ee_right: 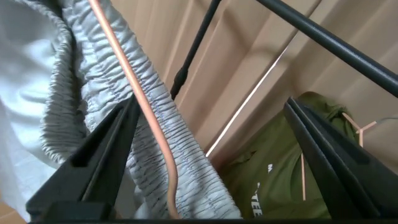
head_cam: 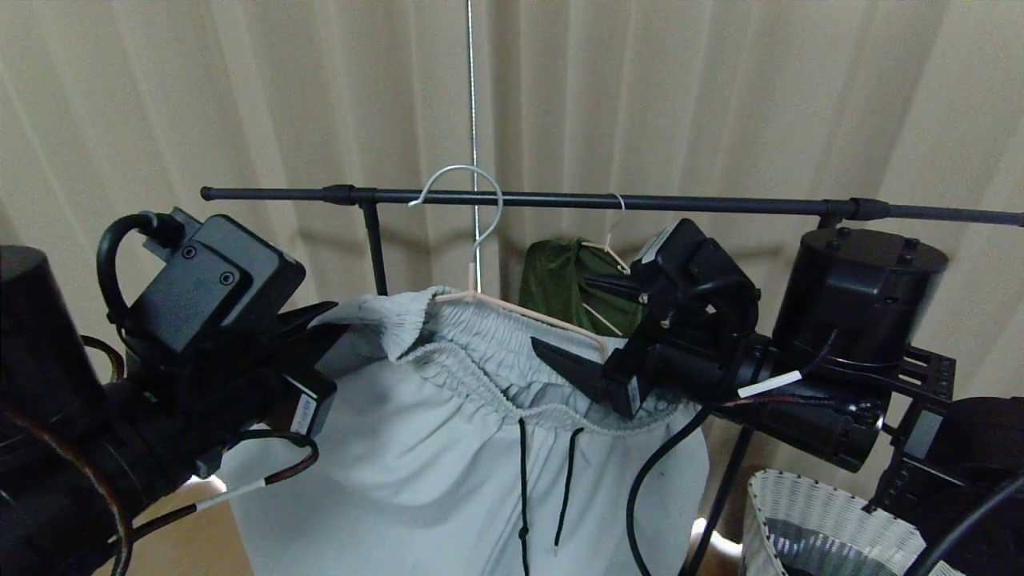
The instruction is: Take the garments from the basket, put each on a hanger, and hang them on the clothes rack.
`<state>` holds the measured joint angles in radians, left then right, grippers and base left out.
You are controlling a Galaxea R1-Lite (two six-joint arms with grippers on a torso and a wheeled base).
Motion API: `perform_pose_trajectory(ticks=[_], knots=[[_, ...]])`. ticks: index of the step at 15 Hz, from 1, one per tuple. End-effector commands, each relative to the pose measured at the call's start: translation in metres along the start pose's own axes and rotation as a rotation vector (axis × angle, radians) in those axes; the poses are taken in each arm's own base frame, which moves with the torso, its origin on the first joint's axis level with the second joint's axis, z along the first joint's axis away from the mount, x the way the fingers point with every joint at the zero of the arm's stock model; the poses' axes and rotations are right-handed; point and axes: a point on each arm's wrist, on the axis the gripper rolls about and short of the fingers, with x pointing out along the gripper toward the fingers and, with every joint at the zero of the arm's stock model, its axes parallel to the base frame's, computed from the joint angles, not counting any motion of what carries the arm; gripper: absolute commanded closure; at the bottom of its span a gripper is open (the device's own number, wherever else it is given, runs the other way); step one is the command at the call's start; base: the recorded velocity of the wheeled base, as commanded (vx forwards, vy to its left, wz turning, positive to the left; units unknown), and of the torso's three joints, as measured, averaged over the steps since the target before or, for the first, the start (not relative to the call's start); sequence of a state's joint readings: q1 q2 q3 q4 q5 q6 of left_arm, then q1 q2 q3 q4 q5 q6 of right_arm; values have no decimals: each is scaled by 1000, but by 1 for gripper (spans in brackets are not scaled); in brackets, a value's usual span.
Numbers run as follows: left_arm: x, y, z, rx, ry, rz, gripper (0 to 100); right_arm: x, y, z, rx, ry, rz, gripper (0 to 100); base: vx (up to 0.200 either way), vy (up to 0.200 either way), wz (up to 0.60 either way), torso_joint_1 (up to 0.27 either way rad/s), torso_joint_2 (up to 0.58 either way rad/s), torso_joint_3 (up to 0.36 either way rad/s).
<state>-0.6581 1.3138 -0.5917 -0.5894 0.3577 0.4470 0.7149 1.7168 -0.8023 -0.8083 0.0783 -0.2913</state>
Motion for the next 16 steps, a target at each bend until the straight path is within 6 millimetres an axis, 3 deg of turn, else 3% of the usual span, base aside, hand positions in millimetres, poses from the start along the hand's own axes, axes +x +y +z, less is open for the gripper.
perform_pose_trajectory(ticks=[1,11,12,16], knots=[[-4,1,1,-6,-13,2,100,0,0,-1,0,3,-1,100,0,0,0,0,0,0],[-11,-2,-3,-19,-15,-22,100,-3,-5,2,5,-10,-17,100,0,0,0,0,0,0],[-13,-3,-5,-19,-15,-30,0,-4,-5,4,4,-12,-31,100,0,0,0,0,0,0],[-25,1,-1,-30,-54,-26,0,-18,-11,8,5,-15,-86,100,0,0,0,0,0,0]])
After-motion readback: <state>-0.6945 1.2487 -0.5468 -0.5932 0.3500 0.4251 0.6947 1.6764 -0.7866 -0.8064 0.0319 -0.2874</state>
